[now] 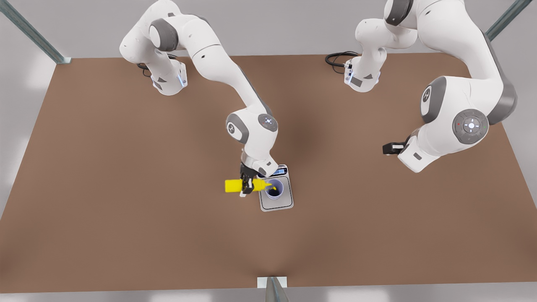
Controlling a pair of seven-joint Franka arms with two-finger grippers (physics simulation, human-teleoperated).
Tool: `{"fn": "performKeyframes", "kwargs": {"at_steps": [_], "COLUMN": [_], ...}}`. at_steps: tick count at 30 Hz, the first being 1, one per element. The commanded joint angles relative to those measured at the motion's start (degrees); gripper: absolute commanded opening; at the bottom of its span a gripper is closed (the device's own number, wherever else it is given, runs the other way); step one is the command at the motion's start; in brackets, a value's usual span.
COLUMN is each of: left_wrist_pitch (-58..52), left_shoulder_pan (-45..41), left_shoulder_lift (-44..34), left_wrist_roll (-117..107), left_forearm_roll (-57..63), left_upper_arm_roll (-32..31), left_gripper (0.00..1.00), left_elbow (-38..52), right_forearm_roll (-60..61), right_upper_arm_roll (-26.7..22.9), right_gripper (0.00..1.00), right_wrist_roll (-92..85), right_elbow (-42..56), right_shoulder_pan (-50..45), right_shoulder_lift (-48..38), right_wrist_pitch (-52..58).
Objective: Move cup to the weight, pick up sauce bottle, pour sauce
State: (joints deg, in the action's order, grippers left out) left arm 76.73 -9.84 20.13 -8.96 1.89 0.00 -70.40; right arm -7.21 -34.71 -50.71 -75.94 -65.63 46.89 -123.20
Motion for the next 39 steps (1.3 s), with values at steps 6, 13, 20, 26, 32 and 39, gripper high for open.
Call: {"fn": "performKeyframes", "kwargs": {"at_steps": [6,13,20,26,32,39], "left_wrist_pitch": [0.09,0.00,-0.35,-1.14,-1.14,-1.05], "left_shoulder_pan": [0.00,-0.09,-0.09,-2.02,-2.64,-2.73], "left_shoulder_lift": [0.44,0.44,0.44,1.41,1.94,2.46], "left_wrist_roll": [0.00,-0.35,-1.05,-4.30,-5.98,-6.15], "left_forearm_roll": [-0.04,-0.04,-0.48,-0.57,-0.48,0.14], "left_upper_arm_roll": [0.00,0.00,0.00,-0.09,-0.09,-0.09], "left_gripper": [1.00,1.00,1.00,1.00,1.00,1.00], "left_elbow": [0.00,-0.09,-0.09,-0.09,-0.09,-0.09], "right_forearm_roll": [-2.20,-1.76,1.67,23.01,34.36,44.82], "right_upper_arm_roll": [0.00,0.00,8.52,18.72,36.20,61.17], "right_gripper": [0.51,0.51,0.52,0.52,0.53,0.53], "right_wrist_roll": [0.17,0.17,1.66,-25.13,-47.64,-59.60], "right_elbow": [0.09,0.09,-5.18,-8.26,-8.26,-5.01], "right_shoulder_pan": [-0.20,-0.20,14.38,38.37,65.70,97.18], "right_shoulder_lift": [0.92,0.83,-13.49,-19.30,-17.19,3.38], "right_wrist_pitch": [0.15,0.15,-0.55,0.06,5.34,16.32]}}
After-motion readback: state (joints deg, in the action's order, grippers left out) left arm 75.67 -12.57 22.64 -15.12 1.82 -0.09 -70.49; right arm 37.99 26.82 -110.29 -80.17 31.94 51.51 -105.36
